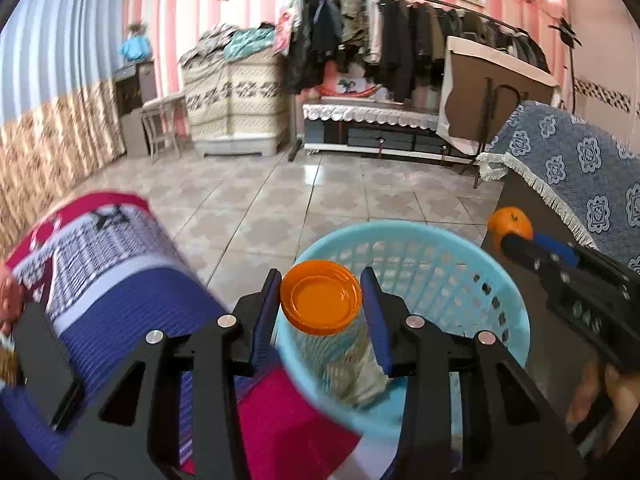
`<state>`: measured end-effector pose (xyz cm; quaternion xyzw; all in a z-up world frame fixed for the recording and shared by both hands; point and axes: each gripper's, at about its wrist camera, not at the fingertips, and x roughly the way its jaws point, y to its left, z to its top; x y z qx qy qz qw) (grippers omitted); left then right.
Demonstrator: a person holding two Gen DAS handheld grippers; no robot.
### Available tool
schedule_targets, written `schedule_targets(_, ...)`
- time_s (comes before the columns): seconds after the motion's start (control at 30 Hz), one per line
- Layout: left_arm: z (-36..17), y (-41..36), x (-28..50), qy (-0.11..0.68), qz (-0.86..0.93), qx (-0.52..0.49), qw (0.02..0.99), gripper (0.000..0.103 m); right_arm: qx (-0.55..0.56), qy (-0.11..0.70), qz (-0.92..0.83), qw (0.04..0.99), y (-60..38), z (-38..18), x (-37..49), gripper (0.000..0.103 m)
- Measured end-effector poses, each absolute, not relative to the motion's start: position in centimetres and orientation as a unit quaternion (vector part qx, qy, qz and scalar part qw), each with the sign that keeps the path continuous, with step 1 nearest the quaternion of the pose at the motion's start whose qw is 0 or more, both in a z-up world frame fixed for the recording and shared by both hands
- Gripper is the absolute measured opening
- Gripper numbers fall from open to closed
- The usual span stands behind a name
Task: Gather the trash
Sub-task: 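Open the left gripper to drop the lid while the right holds the orange above, then open the right gripper to drop the orange into the basket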
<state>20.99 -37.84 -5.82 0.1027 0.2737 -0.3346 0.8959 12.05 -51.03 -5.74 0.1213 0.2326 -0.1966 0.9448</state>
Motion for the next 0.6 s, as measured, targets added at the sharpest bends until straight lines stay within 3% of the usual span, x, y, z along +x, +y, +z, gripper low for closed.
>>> schedule_targets(0.2, -7.0, -41.3, 22.0, 0.271, -0.335, 0.12, 0.894, 0.04, 0.138, 0.232, -0.208, 0.94, -52.1, -6.0, 11.6, 0.029)
schedule_targets(0.27, -7.2, -41.2, 22.8, 0.285, -0.33, 0.117, 0.892, 0.052, 0.138, 0.232, -0.207, 0.94, -52.1, -6.0, 11.6, 0.029)
schedule_targets(0.33, -7.1, -40.4, 23.1, 0.285, -0.318, 0.11, 0.897, 0.073, 0.137, 0.233, -0.205, 0.941, -52.2, -6.0, 11.7, 0.029)
schedule_targets(0.47, -6.5, -37.8, 23.9, 0.285, -0.287, 0.1, 0.909, 0.078, 0.133, 0.235, -0.2, 0.942, -51.8, -6.0, 12.2, 0.029)
schedule_targets(0.6, -4.9, -34.1, 23.8, 0.271, -0.246, 0.077, 0.927, 0.093, 0.128, 0.239, -0.195, 0.943, -50.9, -6.1, 13.0, 0.029)
